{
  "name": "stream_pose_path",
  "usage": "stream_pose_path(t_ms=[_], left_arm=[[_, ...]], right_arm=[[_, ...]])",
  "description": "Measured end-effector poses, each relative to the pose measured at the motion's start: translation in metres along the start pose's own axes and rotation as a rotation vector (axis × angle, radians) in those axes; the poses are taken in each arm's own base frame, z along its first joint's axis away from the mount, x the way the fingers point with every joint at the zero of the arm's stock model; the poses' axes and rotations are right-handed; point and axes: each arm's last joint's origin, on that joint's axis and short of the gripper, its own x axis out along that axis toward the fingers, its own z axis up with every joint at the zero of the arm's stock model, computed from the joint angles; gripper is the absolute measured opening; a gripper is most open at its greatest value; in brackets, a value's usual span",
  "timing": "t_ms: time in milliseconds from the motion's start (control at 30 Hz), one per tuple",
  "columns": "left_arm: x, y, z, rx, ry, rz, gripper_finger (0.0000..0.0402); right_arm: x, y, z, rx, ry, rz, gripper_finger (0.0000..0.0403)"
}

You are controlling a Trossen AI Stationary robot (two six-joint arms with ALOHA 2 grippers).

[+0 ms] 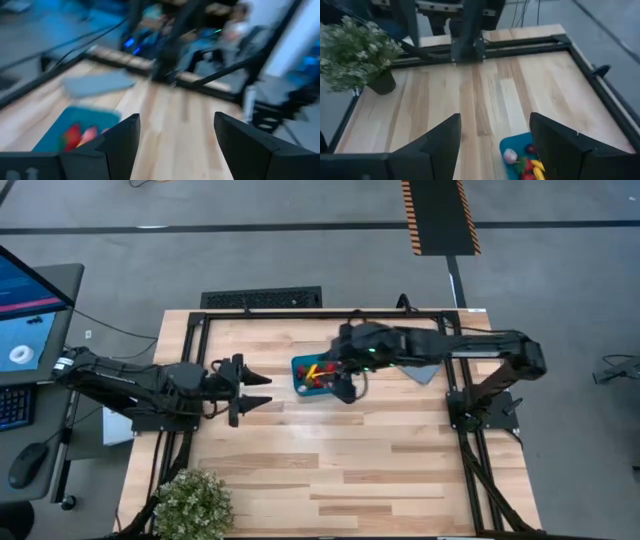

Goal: Pick and placing Produce into tupperware
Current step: Return to Home Position

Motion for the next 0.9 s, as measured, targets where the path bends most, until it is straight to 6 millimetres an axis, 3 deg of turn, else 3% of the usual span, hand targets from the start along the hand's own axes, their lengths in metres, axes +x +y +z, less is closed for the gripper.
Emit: stream_pose_path(t_ms=[367,667,900], left_arm=[[-0.042,0.0,0.026,0.08,-0.206,-0.132,0.0245],[-0.069,0.006,0.026,0.128,-0.222,-0.143,0.0245],[-0.085,0.007,0.029,0.205,-0.273,-0.246,0.0245]], right_arm=[[-0.079,0.025,-0.031,-0.006,-0.22,-0.083,0.026],[-0.141,0.04,-0.075,-0.01,-0.349,-0.164,0.026],[-0.185,0.036,-0.109,0.07,-0.42,-0.095,0.026]])
